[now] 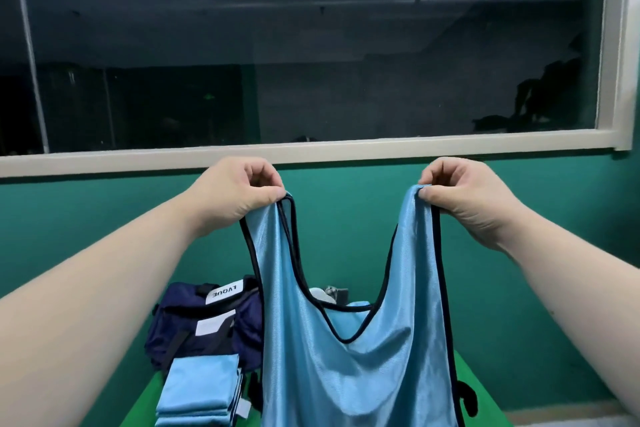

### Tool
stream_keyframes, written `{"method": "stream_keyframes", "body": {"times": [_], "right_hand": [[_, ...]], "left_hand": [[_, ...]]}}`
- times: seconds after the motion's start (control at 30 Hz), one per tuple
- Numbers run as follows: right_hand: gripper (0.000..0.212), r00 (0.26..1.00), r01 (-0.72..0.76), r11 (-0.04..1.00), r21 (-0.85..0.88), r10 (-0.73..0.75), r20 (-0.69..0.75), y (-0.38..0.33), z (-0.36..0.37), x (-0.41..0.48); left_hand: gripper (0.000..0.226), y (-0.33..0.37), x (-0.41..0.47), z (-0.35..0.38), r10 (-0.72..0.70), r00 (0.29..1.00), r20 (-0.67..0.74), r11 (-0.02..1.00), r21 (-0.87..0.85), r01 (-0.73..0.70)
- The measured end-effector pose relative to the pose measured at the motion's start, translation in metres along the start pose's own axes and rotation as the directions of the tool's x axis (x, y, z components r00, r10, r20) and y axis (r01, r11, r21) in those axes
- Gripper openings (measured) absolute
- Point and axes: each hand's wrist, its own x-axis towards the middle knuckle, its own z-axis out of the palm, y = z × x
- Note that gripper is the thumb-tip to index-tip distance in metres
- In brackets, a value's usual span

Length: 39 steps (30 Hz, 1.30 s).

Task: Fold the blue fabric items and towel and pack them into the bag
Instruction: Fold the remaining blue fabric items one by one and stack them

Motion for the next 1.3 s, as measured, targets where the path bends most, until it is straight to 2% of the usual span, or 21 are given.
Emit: {"method": "stream_keyframes", "body": {"times": [0.2,0.33,0.47,0.57,0.67,0.8,0.87,1.0,1.1,1.3], "right_hand": [[0.033,0.997,-0.079,0.996,-0.052,0.08,0.011,0.067,0.007,0.021],[0.013,0.991,-0.132,0.988,-0.08,0.131,-0.009,0.109,0.015,0.048],[0.011,0.981,-0.179,0.976,-0.126,0.168,-0.096,0.164,0.028,0.09],[0.008,0.968,-0.225,0.948,-0.226,0.191,-0.16,0.209,0.04,0.121],[0.004,0.96,-0.274,0.896,-0.35,0.233,-0.154,0.254,0.053,0.145],[0.003,0.93,-0.339,0.854,-0.394,0.243,-0.275,0.315,0.074,0.155],[0.011,0.919,-0.378,0.835,-0.4,0.287,-0.271,0.351,0.087,0.143],[0.032,0.909,-0.399,0.759,-0.515,0.402,-0.11,0.399,0.108,0.094],[0.028,0.891,-0.406,0.734,-0.544,0.451,-0.056,0.405,0.116,0.048],[0.02,0.822,-0.484,0.706,-0.516,0.57,0.009,0.381,0.118,-0.062]], "left_hand": [[0.011,-0.056,0.027,0.039,-0.062,0.998,0.029,0.995,0.078,0.059],[0.012,-0.098,0.055,0.064,-0.1,0.995,0.029,0.986,0.137,0.095],[0.011,-0.145,0.095,0.09,-0.144,0.989,-0.019,0.973,0.182,0.145],[0.009,-0.18,0.126,0.113,-0.17,0.983,-0.065,0.965,0.19,0.18],[0.008,-0.221,0.153,0.135,-0.224,0.972,-0.07,0.939,0.25,0.234],[0.005,-0.279,0.165,0.173,-0.324,0.944,-0.066,0.891,0.313,0.328],[0.008,-0.304,0.153,0.196,-0.365,0.931,-0.031,0.866,0.355,0.352],[0.017,-0.328,0.104,0.235,-0.376,0.925,0.048,0.847,0.422,0.323],[0.006,-0.327,0.048,0.252,-0.392,0.906,0.161,0.868,0.392,0.306],[0.007,-0.303,-0.08,0.268,-0.385,0.848,0.366,0.905,0.33,0.268]]}}
